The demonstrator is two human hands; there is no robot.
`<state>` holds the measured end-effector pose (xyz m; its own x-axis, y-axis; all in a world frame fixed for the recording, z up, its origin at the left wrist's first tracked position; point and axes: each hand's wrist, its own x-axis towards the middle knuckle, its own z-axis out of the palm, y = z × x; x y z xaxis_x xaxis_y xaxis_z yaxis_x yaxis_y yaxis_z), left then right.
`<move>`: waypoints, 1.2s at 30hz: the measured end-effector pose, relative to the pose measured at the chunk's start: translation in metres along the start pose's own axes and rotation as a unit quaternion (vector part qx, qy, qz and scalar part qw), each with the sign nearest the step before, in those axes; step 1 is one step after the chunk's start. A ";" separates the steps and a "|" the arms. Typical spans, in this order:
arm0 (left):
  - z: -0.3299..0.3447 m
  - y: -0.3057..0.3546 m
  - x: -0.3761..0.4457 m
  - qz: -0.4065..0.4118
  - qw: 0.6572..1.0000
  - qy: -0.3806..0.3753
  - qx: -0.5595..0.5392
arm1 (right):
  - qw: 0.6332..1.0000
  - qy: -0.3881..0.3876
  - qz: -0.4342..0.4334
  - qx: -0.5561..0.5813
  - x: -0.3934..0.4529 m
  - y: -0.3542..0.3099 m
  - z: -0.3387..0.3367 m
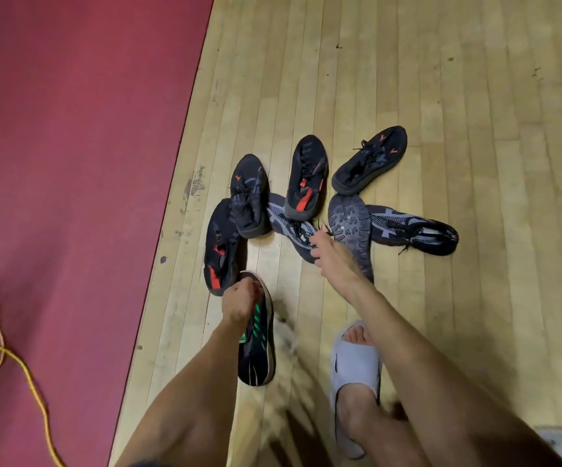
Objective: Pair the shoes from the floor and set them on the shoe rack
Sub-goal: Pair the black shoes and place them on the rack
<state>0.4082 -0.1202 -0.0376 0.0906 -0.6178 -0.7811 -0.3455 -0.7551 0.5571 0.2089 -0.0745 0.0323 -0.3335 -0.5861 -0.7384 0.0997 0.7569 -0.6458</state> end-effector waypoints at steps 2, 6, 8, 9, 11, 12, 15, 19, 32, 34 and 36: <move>-0.007 -0.013 0.007 -0.022 0.999 0.025 -0.015 | 1.000 -0.011 0.015 -0.013 0.002 0.009 0.003; -0.015 -0.026 0.018 -0.008 0.999 0.038 0.022 | 1.000 0.002 0.028 -0.010 0.019 0.023 -0.007; -0.017 -0.029 0.017 -0.007 0.998 0.053 0.039 | 0.999 0.005 0.034 0.009 0.031 0.032 -0.012; -0.018 -0.033 0.019 -0.007 0.997 0.062 0.041 | 0.999 0.007 0.038 0.019 0.036 0.037 -0.014; -0.019 -0.033 0.016 -0.002 0.995 0.087 0.058 | 0.998 0.012 0.049 0.031 0.042 0.049 -0.014; -0.019 -0.034 0.017 0.003 0.993 0.099 0.066 | 0.998 0.012 0.055 0.034 0.044 0.053 -0.013; -0.017 -0.038 0.025 -0.008 0.993 0.097 0.069 | 0.997 0.011 0.069 0.045 0.049 0.055 -0.008; -0.017 -0.045 0.030 -0.032 0.995 0.075 0.054 | 0.996 0.013 0.078 0.036 0.054 0.057 -0.006; -0.025 -0.067 0.044 -0.107 0.982 0.102 0.114 | 0.997 -0.028 0.069 0.009 0.053 0.053 0.003; -0.026 -0.075 0.050 -0.141 0.977 0.100 0.126 | 0.997 -0.028 0.077 0.007 0.052 0.054 0.005; -0.028 -0.081 0.054 -0.157 0.972 0.085 0.153 | 0.996 -0.026 0.082 0.005 0.052 0.054 0.006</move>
<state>0.4669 -0.0981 -0.1169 0.3800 -0.4149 -0.8267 -0.5348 -0.8278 0.1696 0.2025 -0.0658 -0.0420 -0.2638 -0.4696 -0.8425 0.1584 0.8405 -0.5181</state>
